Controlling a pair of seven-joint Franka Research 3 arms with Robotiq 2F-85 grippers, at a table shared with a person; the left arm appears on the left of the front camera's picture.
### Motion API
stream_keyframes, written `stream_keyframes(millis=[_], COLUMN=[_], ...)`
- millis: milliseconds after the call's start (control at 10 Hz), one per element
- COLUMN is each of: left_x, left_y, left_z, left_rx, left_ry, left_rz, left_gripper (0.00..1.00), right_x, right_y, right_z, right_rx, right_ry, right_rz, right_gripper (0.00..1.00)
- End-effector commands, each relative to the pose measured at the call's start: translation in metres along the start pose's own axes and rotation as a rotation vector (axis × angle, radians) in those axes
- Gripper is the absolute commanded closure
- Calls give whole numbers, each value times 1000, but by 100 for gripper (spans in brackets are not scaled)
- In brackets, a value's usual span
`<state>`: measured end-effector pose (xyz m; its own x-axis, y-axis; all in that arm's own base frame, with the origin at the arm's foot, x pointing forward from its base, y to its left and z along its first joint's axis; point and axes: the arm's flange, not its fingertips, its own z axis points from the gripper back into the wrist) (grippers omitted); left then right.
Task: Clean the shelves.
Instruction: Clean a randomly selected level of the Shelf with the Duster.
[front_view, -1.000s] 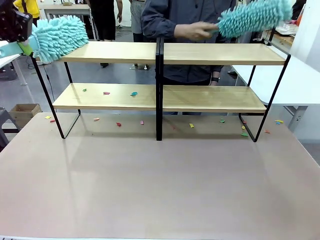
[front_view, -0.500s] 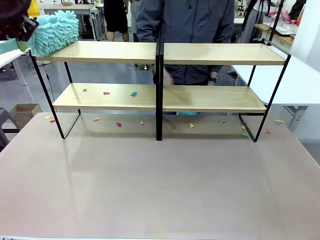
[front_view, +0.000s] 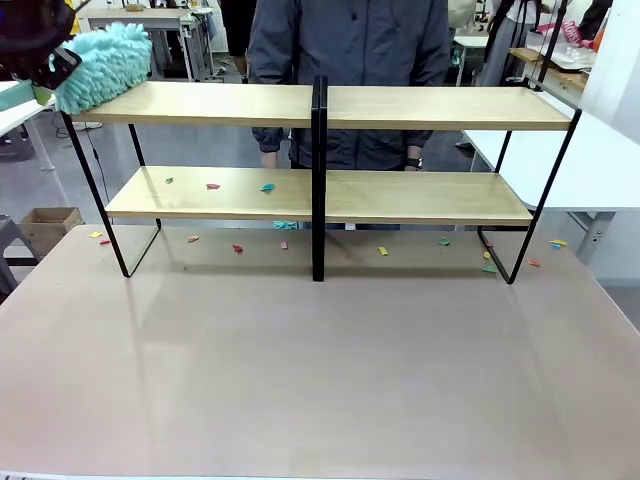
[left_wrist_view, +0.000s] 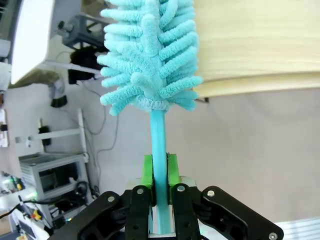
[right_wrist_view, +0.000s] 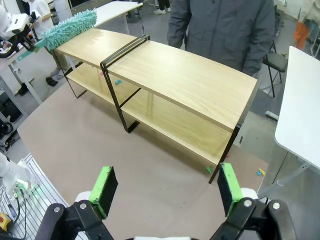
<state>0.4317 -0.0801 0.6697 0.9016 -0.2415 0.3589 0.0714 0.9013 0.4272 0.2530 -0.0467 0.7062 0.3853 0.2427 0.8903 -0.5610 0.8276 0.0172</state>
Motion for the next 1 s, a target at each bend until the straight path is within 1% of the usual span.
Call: stream_keyframes(millis=[0, 100, 300, 500, 600, 700, 800, 900], left_x=[-6, -5, -1, 3, 4, 3, -5, -19], left_y=[-6, -6, -6, 6, 22, 48, 77, 107], left_z=[-5, -5, -4, 3, 10, 20, 29, 34], left_rx=[143, 155, 137, 71, -25, -153, -288, -398], left_ry=[-113, -113, -97, -84, -50, -9, 16, 30], left_rz=[57, 65, 71, 108, 141, 172, 198, 215], left_gripper=[87, 87, 87, 87, 87, 87, 87, 87], right_x=[1, 1, 1, 1, 1, 1, 1, 1], right_y=[0, 0, 0, 0, 0, 0, 0, 0], right_z=[0, 0, 0, 0, 0, 0, 0, 0], right_rx=[7, 7, 7, 7, 7, 7, 7, 7], right_ry=[-8, -8, -8, -8, -8, -8, -8, -8], right_rz=[1, 1, 1, 1, 1, 1, 1, 1], right_gripper=[0, 0, 0, 0, 0, 0, 0, 0])
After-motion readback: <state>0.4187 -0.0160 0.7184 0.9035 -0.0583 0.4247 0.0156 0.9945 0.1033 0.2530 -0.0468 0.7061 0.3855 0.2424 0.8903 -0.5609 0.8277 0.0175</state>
